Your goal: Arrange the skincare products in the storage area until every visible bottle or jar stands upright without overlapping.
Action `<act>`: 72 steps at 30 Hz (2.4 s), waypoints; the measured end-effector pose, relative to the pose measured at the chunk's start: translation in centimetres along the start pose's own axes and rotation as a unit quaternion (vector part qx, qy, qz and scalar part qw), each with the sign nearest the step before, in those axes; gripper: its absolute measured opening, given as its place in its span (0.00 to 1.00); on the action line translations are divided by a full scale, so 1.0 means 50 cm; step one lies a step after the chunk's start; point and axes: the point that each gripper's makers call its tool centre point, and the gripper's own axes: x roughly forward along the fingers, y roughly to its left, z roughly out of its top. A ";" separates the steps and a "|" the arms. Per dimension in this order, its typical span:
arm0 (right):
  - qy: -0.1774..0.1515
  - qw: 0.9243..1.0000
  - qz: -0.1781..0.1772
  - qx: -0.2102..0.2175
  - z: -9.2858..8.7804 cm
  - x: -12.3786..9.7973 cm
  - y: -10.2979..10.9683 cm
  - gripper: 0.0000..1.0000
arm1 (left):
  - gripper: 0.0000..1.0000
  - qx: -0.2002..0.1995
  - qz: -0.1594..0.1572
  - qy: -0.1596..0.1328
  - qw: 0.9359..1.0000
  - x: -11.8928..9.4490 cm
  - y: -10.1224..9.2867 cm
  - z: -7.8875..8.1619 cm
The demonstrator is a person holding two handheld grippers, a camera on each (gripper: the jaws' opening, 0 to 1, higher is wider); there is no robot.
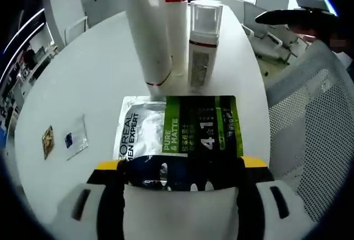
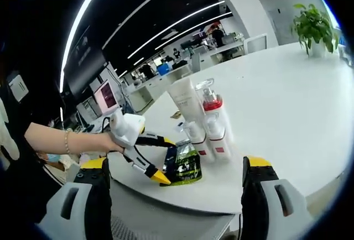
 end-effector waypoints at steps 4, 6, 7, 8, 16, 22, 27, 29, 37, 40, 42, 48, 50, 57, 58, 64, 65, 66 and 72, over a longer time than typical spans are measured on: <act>0.000 1.000 -0.001 0.000 -0.002 -0.004 0.000 1.00 | 0.82 0.021 -0.012 0.009 1.000 -0.004 0.001 -0.003; 0.000 1.000 -0.003 0.000 -0.003 -0.006 -0.002 1.00 | 0.84 0.027 -0.013 0.011 0.999 -0.004 0.004 -0.003; 0.000 1.000 -0.003 0.001 -0.003 -0.007 -0.003 1.00 | 0.86 0.028 -0.015 0.013 0.999 0.000 0.014 -0.003; 0.000 1.000 -0.003 0.002 -0.004 -0.008 -0.004 1.00 | 0.86 0.027 -0.016 0.013 0.999 0.001 0.017 -0.003; -0.002 1.000 -0.009 0.006 -0.008 -0.017 -0.008 1.00 | 0.87 0.045 -0.032 0.017 0.998 -0.004 0.026 -0.013; -0.002 1.000 -0.011 0.008 -0.012 -0.020 -0.009 1.00 | 0.86 0.059 -0.042 0.022 0.997 -0.003 0.025 -0.018; -0.003 1.000 -0.011 0.007 -0.011 -0.019 -0.009 1.00 | 0.87 0.056 -0.042 0.025 0.997 -0.005 0.028 -0.024; -0.003 1.000 -0.010 0.008 -0.011 -0.017 -0.008 1.00 | 0.86 0.055 -0.042 0.026 0.997 -0.005 0.028 -0.026; 0.001 1.000 -0.008 0.007 -0.017 -0.017 -0.003 1.00 | 0.86 0.050 -0.040 0.030 0.997 -0.003 0.037 -0.032; 0.003 1.000 -0.008 0.004 -0.019 -0.018 -0.002 1.00 | 0.85 0.043 -0.038 0.030 0.998 -0.004 0.036 -0.032; 0.002 1.000 -0.009 0.006 -0.020 -0.020 -0.002 1.00 | 0.85 0.044 -0.038 0.030 0.998 -0.005 0.034 -0.030; 0.003 1.000 -0.010 0.008 -0.024 -0.024 -0.001 1.00 | 0.87 0.049 -0.035 0.032 0.998 -0.007 0.036 -0.032; 0.004 1.000 -0.010 0.007 -0.026 -0.024 0.001 1.00 | 0.87 0.054 -0.027 0.029 0.998 -0.012 0.037 -0.028; 0.004 1.000 -0.007 0.003 -0.024 -0.023 0.005 1.00 | 0.92 0.042 -0.008 0.006 0.999 -0.035 0.050 -0.007; 0.004 1.000 -0.006 0.003 -0.023 -0.022 0.007 1.00 | 0.92 0.038 -0.005 0.002 0.999 -0.043 0.050 -0.002; 0.003 1.000 -0.005 -0.003 -0.018 -0.013 0.012 1.00 | 0.96 -0.019 0.003 -0.024 1.000 -0.056 0.062 -0.004; 0.004 1.000 -0.006 -0.003 -0.018 -0.010 0.012 1.00 | 0.96 -0.023 0.004 -0.025 0.999 -0.058 0.060 -0.001; 0.004 1.000 -0.007 -0.003 -0.018 -0.009 0.012 1.00 | 0.97 -0.029 0.006 -0.028 0.999 -0.062 0.058 0.002; 0.008 1.000 -0.007 -0.005 -0.017 0.000 0.009 1.00 | 0.99 -0.079 0.015 -0.069 0.994 -0.103 0.050 0.018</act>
